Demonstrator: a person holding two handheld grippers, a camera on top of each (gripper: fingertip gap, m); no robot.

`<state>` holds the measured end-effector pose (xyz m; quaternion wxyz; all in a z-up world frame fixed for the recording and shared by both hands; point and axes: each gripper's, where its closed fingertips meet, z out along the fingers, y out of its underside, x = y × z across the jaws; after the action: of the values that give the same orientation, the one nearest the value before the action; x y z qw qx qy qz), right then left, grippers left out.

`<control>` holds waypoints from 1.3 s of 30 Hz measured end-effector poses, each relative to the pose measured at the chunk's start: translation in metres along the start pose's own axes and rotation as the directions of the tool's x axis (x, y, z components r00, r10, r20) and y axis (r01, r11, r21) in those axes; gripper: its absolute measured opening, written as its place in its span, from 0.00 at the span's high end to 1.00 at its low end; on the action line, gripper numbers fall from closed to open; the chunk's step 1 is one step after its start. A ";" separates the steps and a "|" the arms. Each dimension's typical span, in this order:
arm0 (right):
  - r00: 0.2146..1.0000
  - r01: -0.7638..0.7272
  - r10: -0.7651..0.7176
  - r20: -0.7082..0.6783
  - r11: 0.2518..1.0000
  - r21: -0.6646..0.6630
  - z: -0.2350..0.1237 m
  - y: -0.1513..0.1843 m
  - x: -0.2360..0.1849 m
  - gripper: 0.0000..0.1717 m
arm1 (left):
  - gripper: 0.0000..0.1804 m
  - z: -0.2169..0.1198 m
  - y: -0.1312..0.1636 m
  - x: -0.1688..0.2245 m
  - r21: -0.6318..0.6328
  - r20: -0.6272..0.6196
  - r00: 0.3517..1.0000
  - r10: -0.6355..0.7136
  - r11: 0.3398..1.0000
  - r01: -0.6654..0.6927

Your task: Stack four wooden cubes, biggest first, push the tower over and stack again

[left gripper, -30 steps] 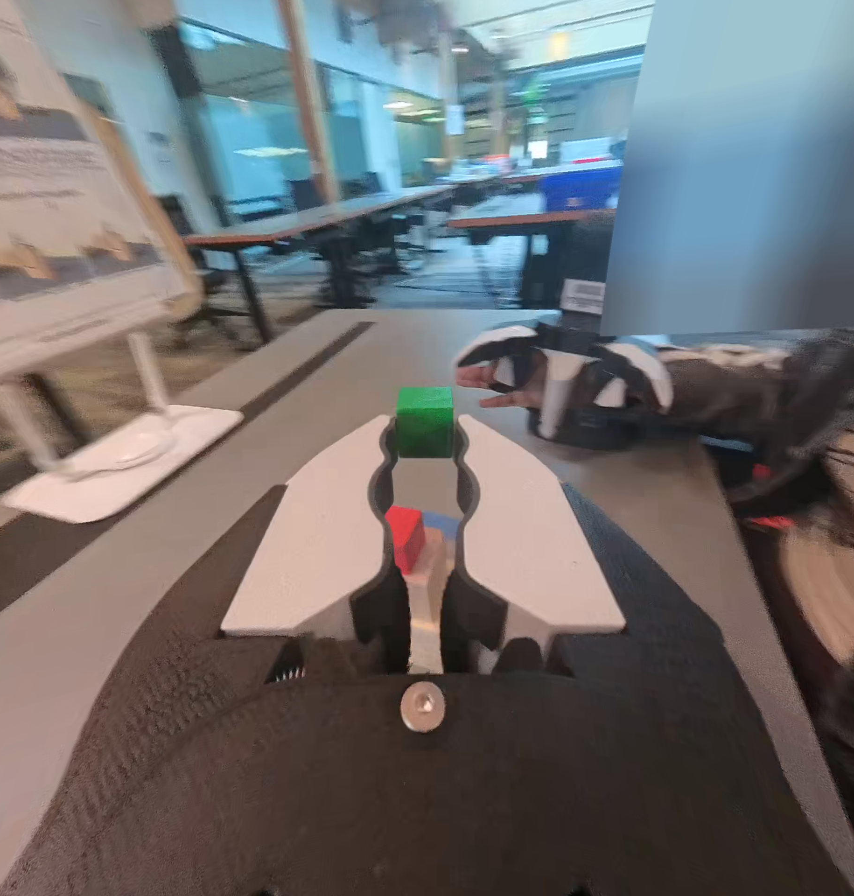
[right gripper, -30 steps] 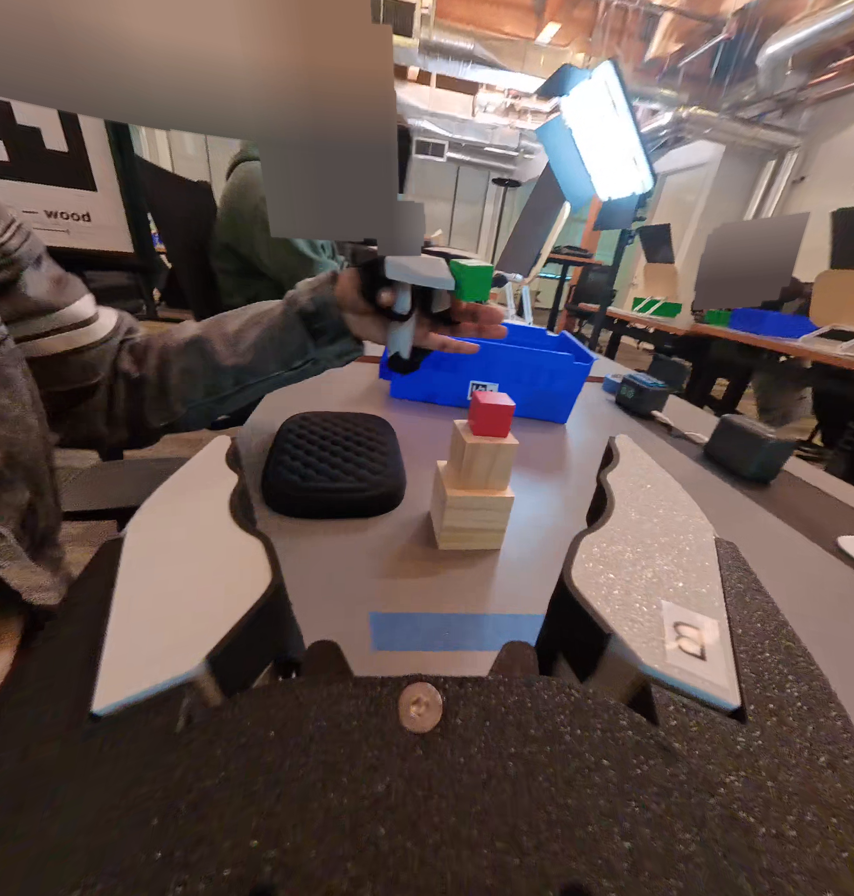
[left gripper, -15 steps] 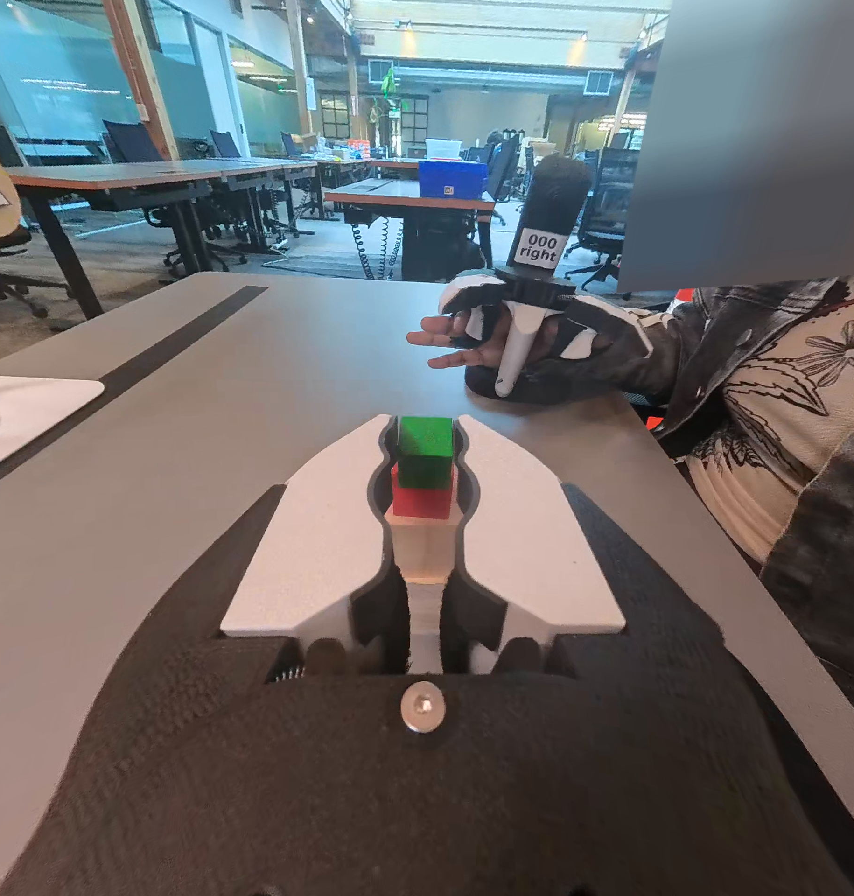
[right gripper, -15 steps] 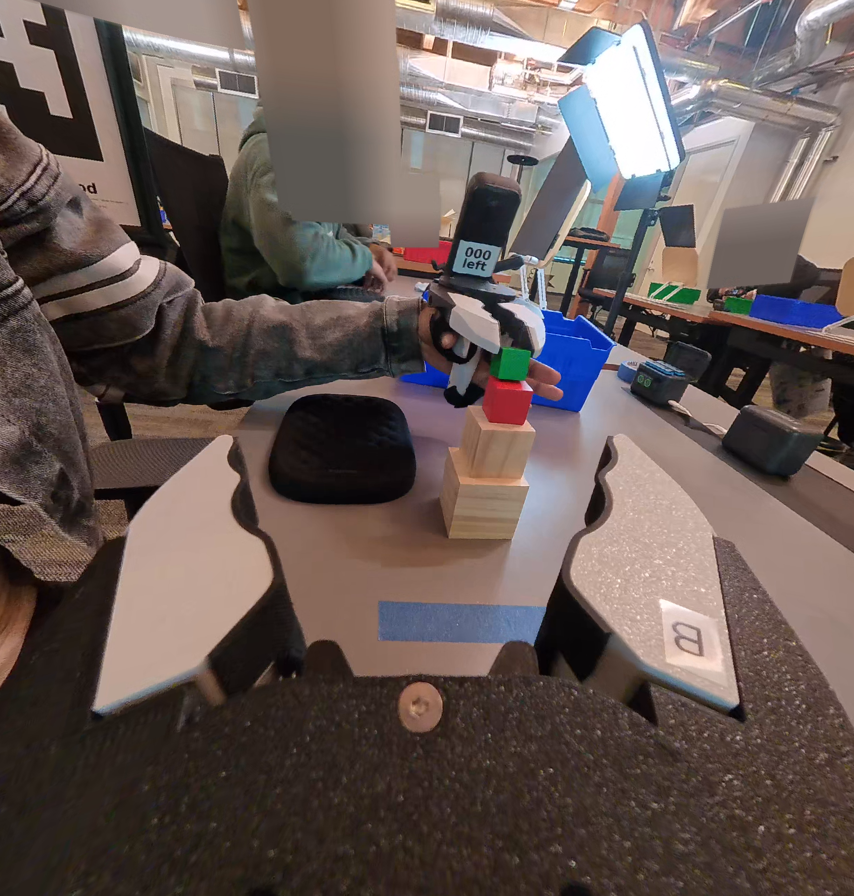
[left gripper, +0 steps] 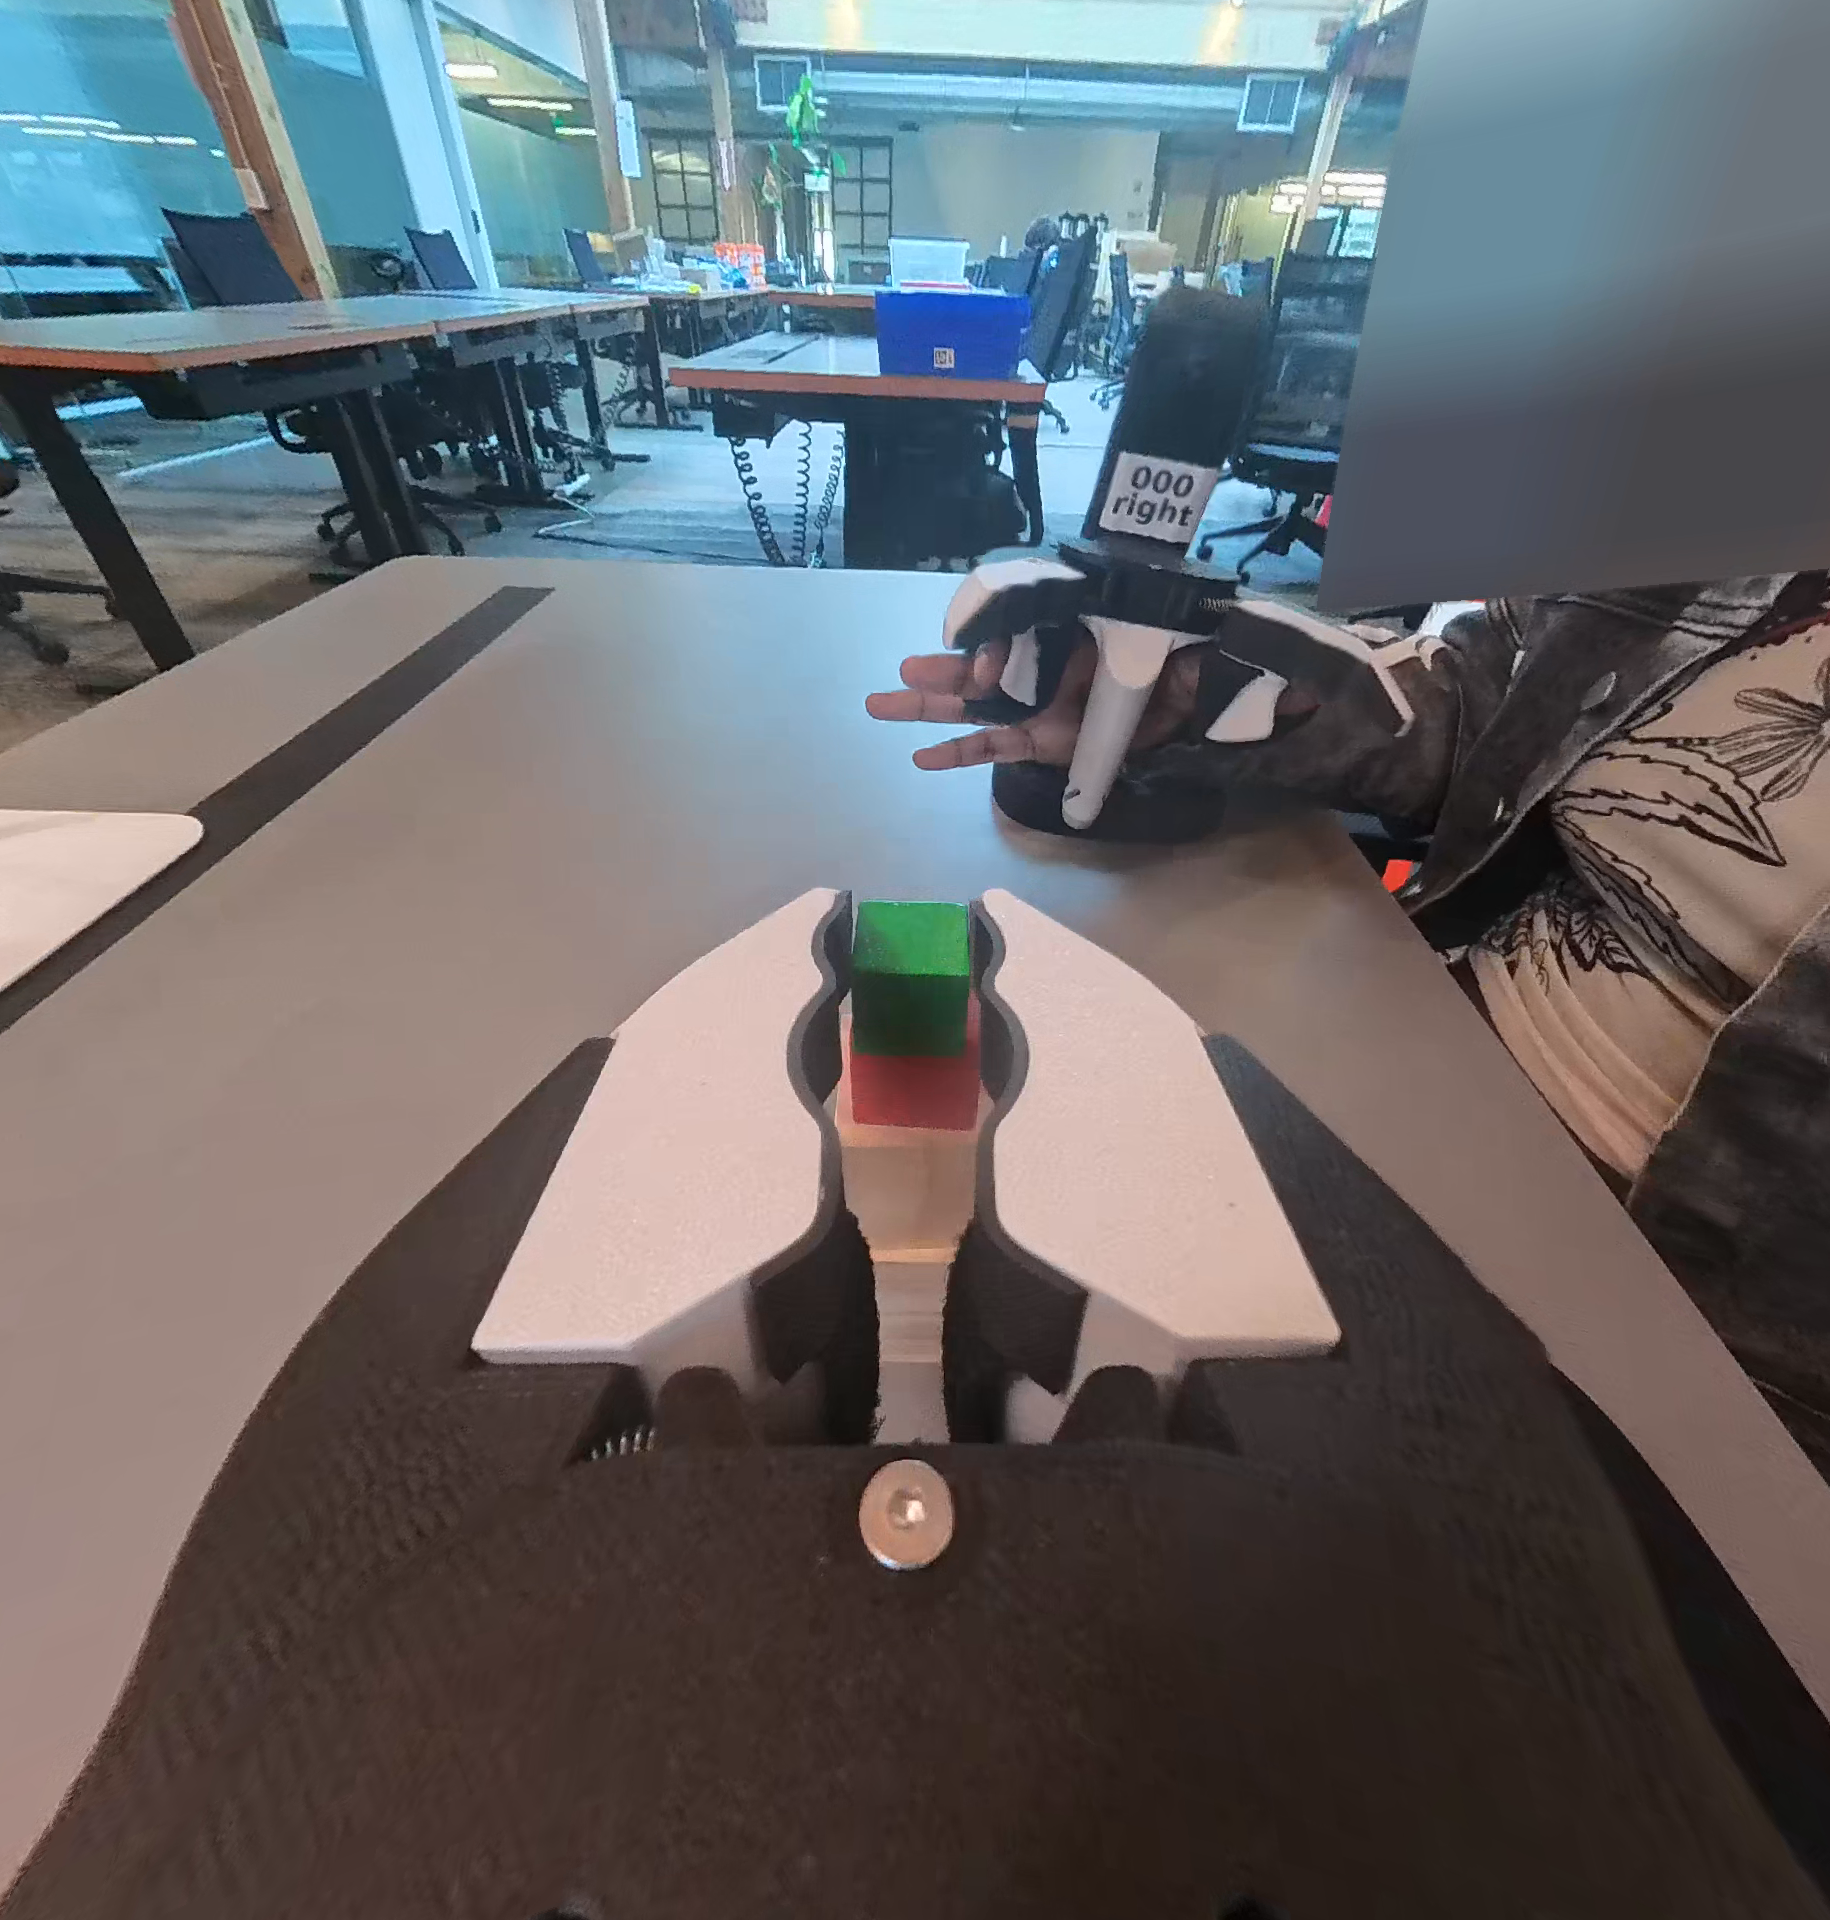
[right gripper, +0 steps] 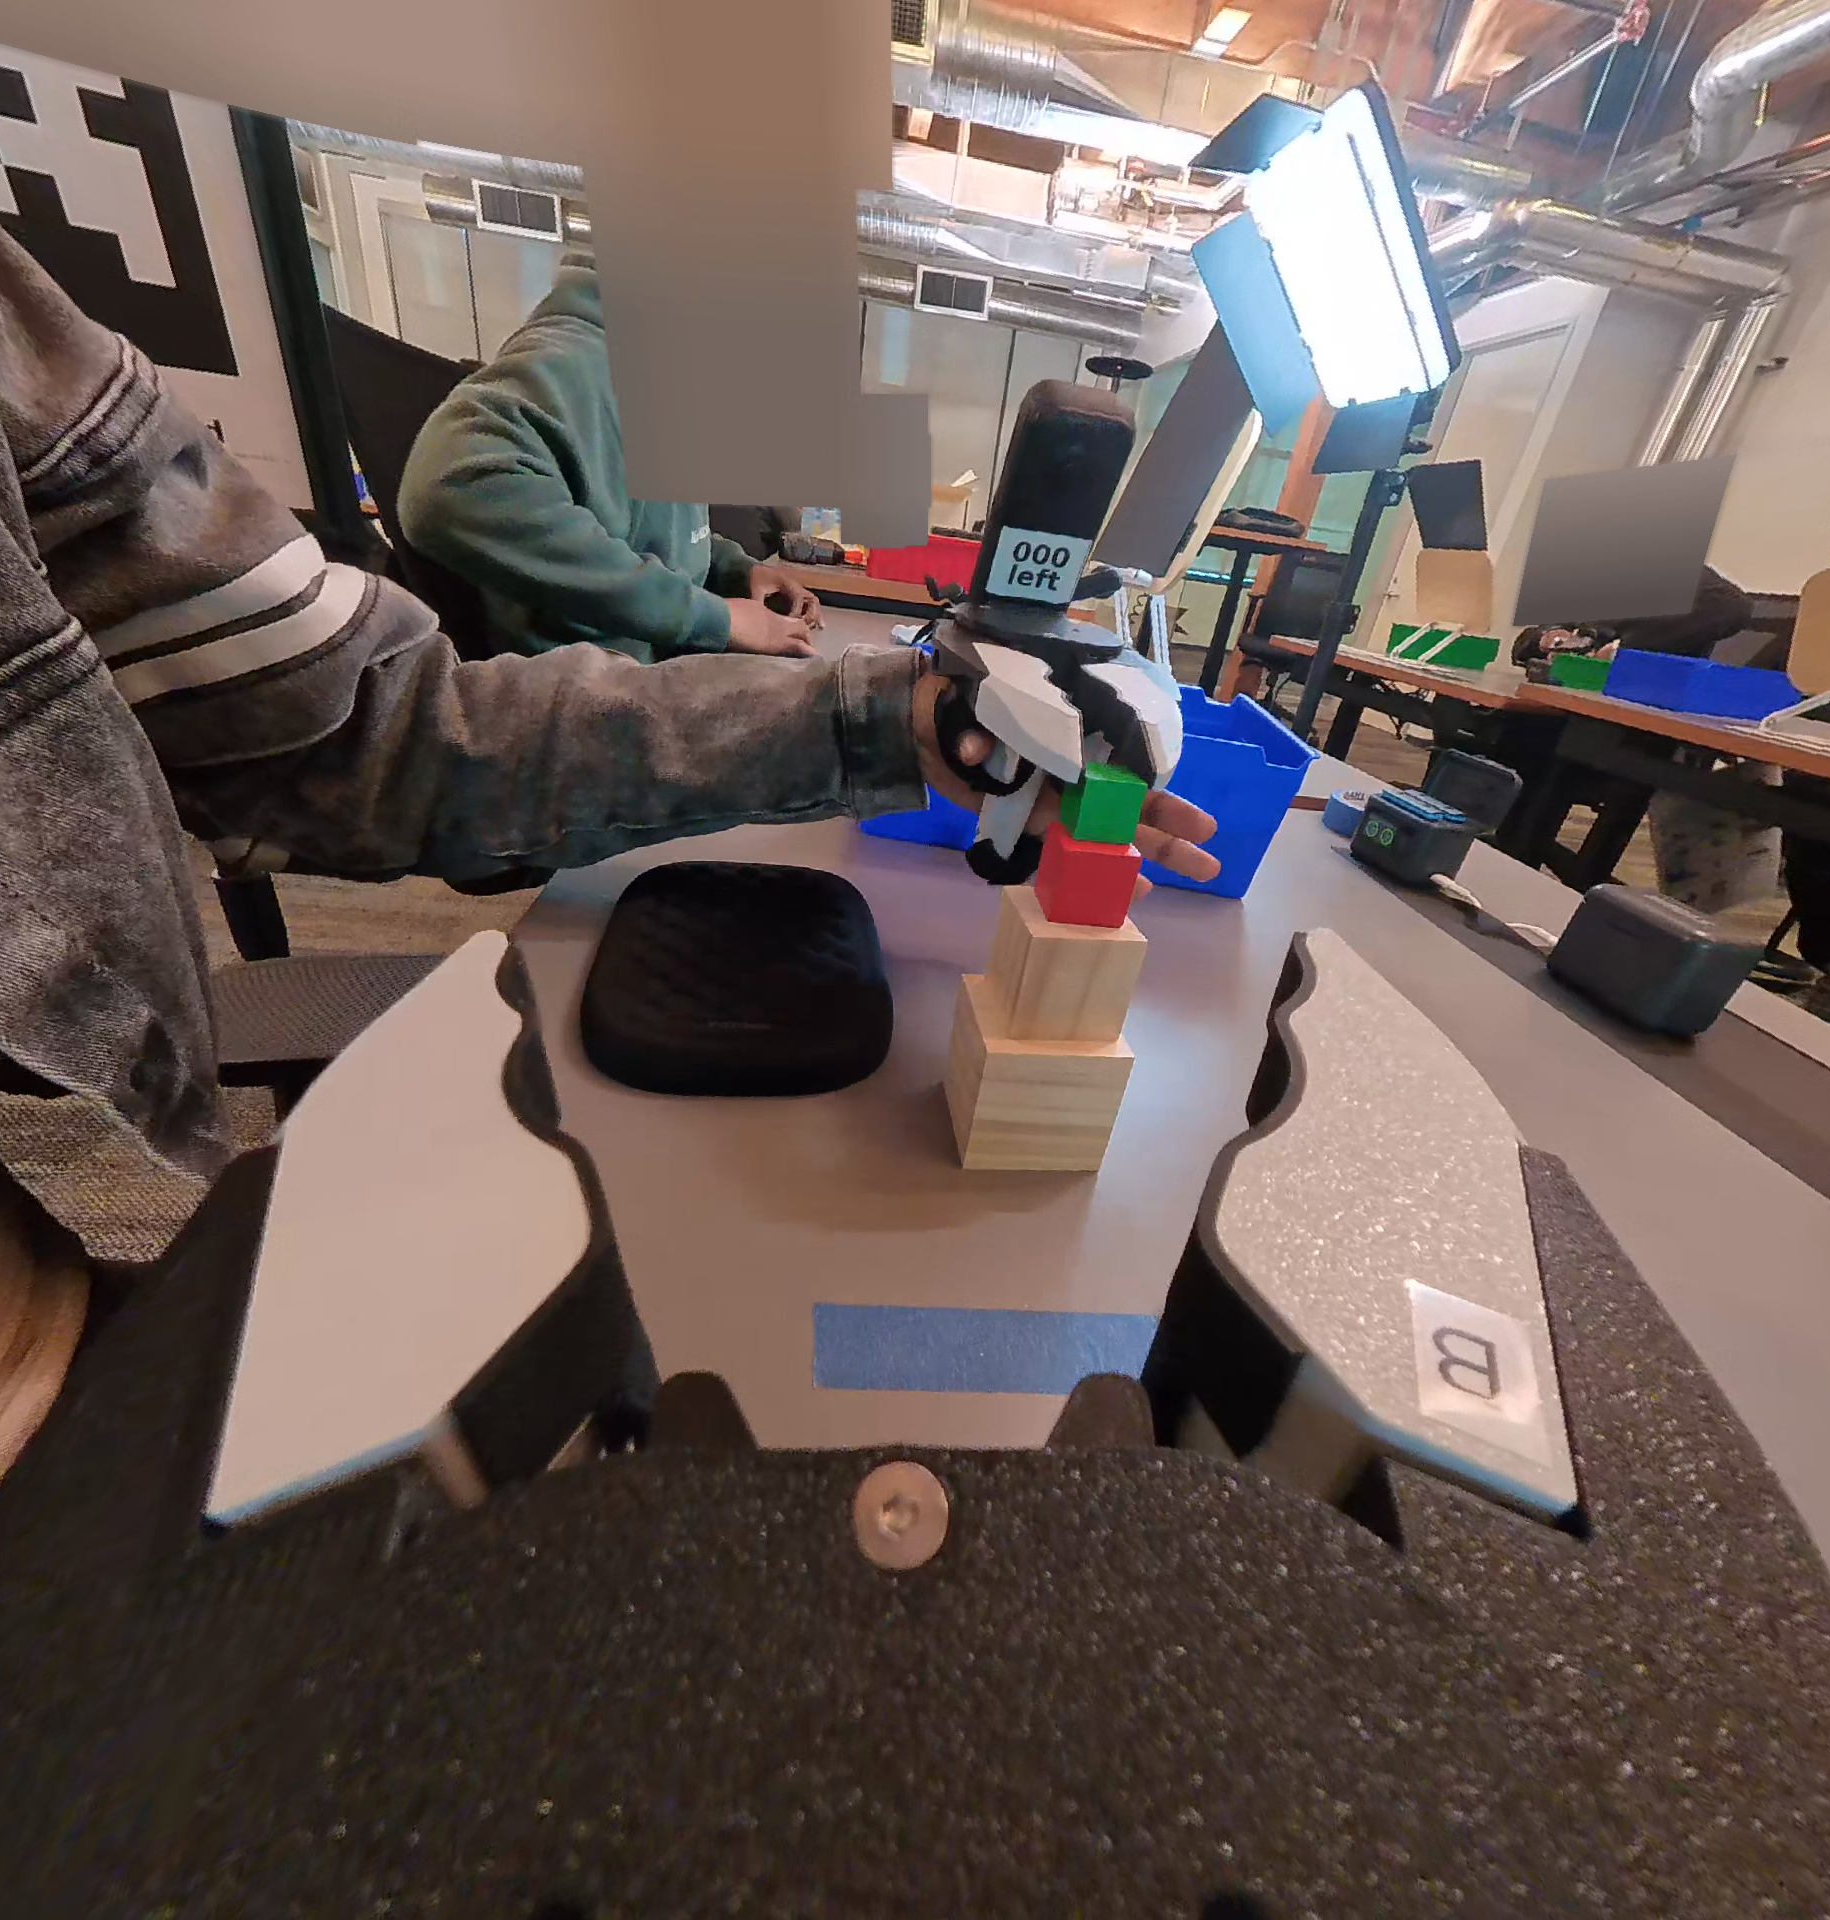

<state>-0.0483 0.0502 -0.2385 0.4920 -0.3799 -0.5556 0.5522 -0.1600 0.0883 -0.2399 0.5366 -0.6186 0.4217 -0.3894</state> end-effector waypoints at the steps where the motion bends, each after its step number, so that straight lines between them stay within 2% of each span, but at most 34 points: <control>1: 1.000 0.001 -0.001 0.001 1.000 0.001 0.000 0.000 0.000 0.24 | 0.88 0.001 0.000 0.000 -0.008 -0.002 1.000 0.003 1.000 -0.003; 10: 1.000 0.002 -0.002 0.003 1.000 0.003 0.000 -0.001 0.000 0.25 | 0.88 0.006 0.003 0.003 -0.057 -0.020 1.000 0.018 0.998 -0.019; 13: 1.000 0.005 -0.005 0.004 1.000 -0.001 0.000 -0.001 -0.001 0.24 | 0.83 0.006 0.005 0.003 -0.059 -0.015 1.000 0.018 0.998 -0.019; 17: 1.000 0.004 -0.004 -0.007 1.000 -0.026 0.001 0.004 0.001 0.21 | 0.68 0.004 -0.001 0.005 -0.038 -0.006 1.000 0.024 0.999 -0.024; 18: 1.000 0.004 -0.004 -0.012 0.999 -0.036 0.001 0.005 0.002 0.21 | 0.60 0.004 -0.002 0.006 -0.037 0.003 1.000 0.022 0.999 -0.022; 20: 1.000 -0.001 0.000 -0.030 0.998 -0.057 0.001 0.009 0.005 0.17 | 0.34 0.002 0.000 0.008 -0.082 0.024 1.000 -0.006 0.997 0.007; 21: 0.999 -0.005 0.001 -0.047 0.997 -0.074 0.001 0.011 0.008 0.14 | 0.24 0.001 0.006 0.009 -0.141 0.036 0.999 -0.026 0.989 0.031; 22: 0.998 -0.003 -0.003 -0.063 0.995 -0.097 0.001 0.015 0.010 0.14 | 0.19 -0.001 0.015 0.011 -0.218 0.047 0.998 -0.037 0.975 0.046; 25: 0.996 0.030 -0.044 -0.082 0.986 -0.164 0.000 0.025 0.014 0.14 | 0.19 -0.010 0.036 0.018 -0.383 0.056 0.998 -0.002 0.924 0.023; 29: 0.995 0.043 -0.058 -0.078 0.981 -0.189 0.001 0.029 0.012 0.14 | 0.20 -0.014 0.039 0.019 -0.390 0.081 0.997 0.012 0.921 0.021; 31: 0.995 0.037 -0.054 -0.085 0.983 -0.182 0.000 0.028 0.013 0.14 | 0.24 -0.021 0.043 0.010 -0.397 0.140 0.989 0.055 0.918 0.005; 32: 0.995 0.034 -0.050 -0.089 0.984 -0.173 0.000 0.026 0.014 0.14 | 0.37 -0.026 0.045 0.005 -0.401 0.162 0.984 0.081 0.916 -0.009; 35: 0.995 0.020 -0.035 -0.097 0.988 -0.153 -0.001 0.022 0.015 0.14 | 0.88 -0.038 0.051 0.002 -0.375 0.187 0.977 0.106 0.927 -0.028; 36: 0.995 0.018 -0.032 -0.096 0.989 -0.148 -0.002 0.022 0.015 0.14 | 1.00 -0.043 0.056 -0.005 -0.402 0.235 0.966 0.104 0.916 -0.001; 39: 0.995 0.014 -0.028 -0.093 0.989 -0.147 -0.001 0.022 0.015 0.14 | 1.00 -0.050 0.072 -0.008 -0.463 0.257 0.962 0.087 0.885 0.044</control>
<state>-0.0531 0.0667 -0.2581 0.4944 -0.4348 -0.5747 0.4860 -0.2164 0.0740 -0.3054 0.4299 -0.7713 0.4322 -0.1830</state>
